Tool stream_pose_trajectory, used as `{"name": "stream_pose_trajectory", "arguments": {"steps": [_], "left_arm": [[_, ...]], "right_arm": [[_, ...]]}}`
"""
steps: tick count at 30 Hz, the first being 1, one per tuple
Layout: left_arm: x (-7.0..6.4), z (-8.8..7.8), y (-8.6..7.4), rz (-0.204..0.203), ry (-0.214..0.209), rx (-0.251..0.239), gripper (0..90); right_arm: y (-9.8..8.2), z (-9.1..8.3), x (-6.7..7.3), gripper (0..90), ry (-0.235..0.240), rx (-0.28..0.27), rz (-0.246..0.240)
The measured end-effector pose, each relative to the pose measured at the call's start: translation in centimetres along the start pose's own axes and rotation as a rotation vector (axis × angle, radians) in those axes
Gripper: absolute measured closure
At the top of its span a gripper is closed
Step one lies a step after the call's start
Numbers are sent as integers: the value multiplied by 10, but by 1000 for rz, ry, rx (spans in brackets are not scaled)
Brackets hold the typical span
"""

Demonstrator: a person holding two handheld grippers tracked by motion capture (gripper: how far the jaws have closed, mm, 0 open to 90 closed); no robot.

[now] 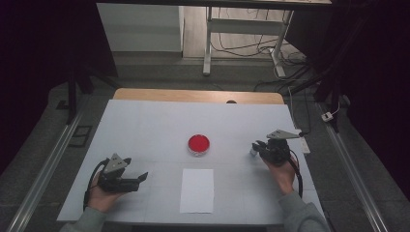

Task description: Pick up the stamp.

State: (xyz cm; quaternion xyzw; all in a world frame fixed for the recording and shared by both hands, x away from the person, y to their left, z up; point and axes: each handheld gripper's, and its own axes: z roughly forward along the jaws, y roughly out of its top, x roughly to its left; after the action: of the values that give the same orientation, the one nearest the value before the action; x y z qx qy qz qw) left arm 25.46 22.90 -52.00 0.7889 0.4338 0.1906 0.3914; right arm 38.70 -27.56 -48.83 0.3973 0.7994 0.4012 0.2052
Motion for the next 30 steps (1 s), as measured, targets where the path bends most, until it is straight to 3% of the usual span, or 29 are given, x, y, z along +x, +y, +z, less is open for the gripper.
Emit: {"name": "stream_pose_trajectory", "arguments": {"steps": [7,17,30], "left_arm": [[0,0,0,-2,-4,1,158],[0,2,-1,-11,-17,-1,160],[2,2,-2,-23,-25,-14,160]], "right_arm": [[1,-3,2,750,10,-11,-2],[4,-11,4,750,69,-75,46],[9,-21,14,750,113,-129,42]]}}
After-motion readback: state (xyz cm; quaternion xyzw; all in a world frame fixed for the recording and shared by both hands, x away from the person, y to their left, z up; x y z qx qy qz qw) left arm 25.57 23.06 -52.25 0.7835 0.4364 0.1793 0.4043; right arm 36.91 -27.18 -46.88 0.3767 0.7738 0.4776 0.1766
